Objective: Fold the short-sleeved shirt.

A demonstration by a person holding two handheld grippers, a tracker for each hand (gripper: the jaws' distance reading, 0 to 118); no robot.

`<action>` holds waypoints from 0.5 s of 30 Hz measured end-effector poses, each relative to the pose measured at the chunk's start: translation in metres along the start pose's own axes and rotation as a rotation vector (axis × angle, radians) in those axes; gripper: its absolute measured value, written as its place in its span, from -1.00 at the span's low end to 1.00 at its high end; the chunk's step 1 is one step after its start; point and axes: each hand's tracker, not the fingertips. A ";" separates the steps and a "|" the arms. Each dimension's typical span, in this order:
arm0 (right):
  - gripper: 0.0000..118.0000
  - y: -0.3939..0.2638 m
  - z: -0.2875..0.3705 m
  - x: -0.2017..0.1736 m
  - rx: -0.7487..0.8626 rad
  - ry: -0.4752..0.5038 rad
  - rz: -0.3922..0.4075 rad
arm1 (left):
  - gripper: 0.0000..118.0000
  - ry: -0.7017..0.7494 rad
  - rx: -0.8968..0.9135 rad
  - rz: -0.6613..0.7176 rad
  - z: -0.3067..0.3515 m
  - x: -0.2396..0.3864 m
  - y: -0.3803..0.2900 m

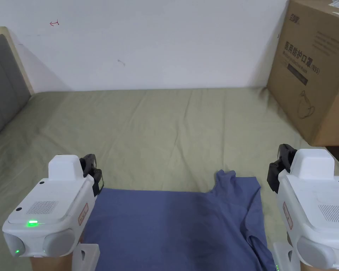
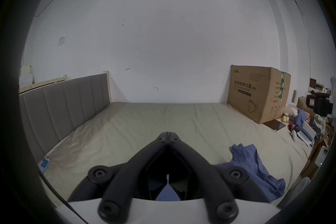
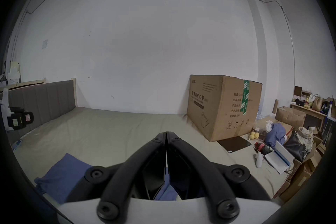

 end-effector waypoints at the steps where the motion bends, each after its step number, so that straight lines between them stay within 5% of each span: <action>1: -1.00 -0.001 -0.001 -0.002 0.001 -0.003 -0.005 | -1.00 -0.001 -0.015 0.007 -0.003 -0.001 -0.001; 15: -1.00 -0.017 -0.066 0.004 -0.081 -0.015 -0.007 | -1.00 -0.045 -0.453 0.006 -0.185 -0.055 -0.040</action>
